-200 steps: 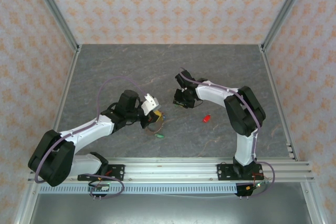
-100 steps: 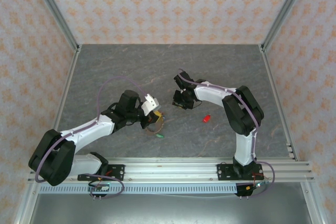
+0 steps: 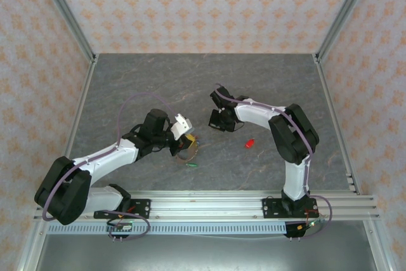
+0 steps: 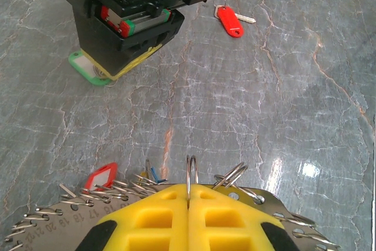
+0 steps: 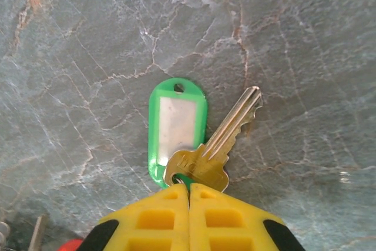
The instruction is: Put the keys on the keyring
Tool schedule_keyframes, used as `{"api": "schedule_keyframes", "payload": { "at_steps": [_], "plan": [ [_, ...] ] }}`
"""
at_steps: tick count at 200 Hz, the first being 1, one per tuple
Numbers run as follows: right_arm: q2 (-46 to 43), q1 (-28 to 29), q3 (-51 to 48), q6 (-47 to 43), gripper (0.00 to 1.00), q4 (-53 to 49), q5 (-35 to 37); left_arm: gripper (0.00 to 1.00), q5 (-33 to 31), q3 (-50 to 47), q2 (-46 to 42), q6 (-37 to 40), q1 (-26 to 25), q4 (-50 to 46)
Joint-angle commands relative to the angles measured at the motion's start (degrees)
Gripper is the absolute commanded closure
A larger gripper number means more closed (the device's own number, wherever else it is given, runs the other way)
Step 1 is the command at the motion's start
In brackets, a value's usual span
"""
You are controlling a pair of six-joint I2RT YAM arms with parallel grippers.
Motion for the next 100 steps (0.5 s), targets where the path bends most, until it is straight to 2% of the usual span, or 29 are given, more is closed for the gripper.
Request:
{"api": "schedule_keyframes", "payload": {
  "at_steps": [1, 41, 65, 100],
  "plan": [
    [-2.4, 0.2, -1.2, -5.1, 0.95, -6.2, 4.6, 1.0, 1.4, 2.2, -0.1, 1.4, 0.6, -0.2],
    [-3.3, -0.9, -3.6, -10.7, 0.89, -8.3, 5.1, 1.0, 1.6, 2.1, -0.1, 1.4, 0.5, -0.2],
    [-4.6, -1.2, -5.2, -9.7, 0.83, -5.5, 3.6, 1.0, 1.7, 2.1, 0.0, 1.4, 0.5, -0.1],
    [-5.3, -1.3, -5.8, -7.3, 0.81, -2.2, 1.8, 1.0, 1.9, 2.3, -0.1, 1.3, 0.6, -0.4]
  ]
}}
